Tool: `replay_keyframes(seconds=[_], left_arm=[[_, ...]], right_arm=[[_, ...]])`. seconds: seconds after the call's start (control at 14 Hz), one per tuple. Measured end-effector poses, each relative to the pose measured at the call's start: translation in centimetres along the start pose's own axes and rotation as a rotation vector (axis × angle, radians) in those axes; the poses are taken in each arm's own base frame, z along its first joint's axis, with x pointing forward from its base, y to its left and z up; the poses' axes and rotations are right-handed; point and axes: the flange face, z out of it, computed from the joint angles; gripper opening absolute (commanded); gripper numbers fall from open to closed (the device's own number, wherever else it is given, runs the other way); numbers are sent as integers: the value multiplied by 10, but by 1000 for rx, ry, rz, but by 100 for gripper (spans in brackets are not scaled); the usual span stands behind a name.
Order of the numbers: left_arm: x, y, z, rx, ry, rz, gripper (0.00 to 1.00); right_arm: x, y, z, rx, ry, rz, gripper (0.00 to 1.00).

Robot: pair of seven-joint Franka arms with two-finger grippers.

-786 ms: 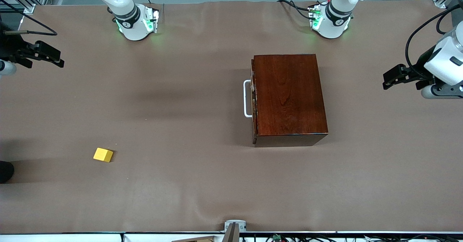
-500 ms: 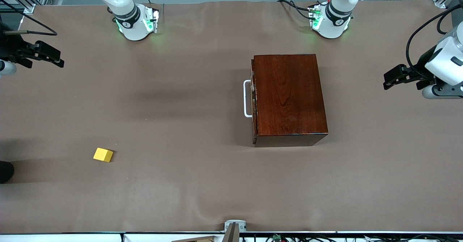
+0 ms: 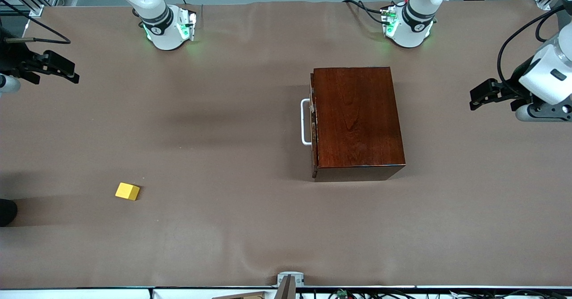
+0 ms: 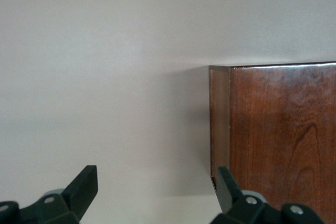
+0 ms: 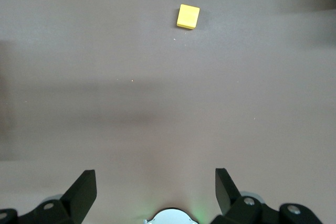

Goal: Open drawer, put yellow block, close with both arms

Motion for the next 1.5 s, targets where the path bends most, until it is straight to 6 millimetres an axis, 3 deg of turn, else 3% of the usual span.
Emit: replay_keyframes(seconds=[0.29, 0.64, 0.86, 1.0, 1.21, 1.5], left_arm=[[3, 12, 6, -6, -4, 26, 100], [5, 87, 27, -67, -35, 149, 100], [9, 154, 45, -94, -44, 193, 100], [6, 215, 56, -113, -44, 145, 100], [-20, 309, 74, -131, -53, 69, 100], [-72, 412, 104, -58, -27, -4, 100]], right_arm=[[0, 0, 0, 0, 0, 0, 100], [0, 0, 0, 0, 0, 1, 100], [0, 0, 0, 0, 0, 1, 100], [0, 1, 0, 0, 0, 1, 100], [4, 0, 5, 0, -9, 1, 100], [17, -1, 17, -3, -28, 0, 100]])
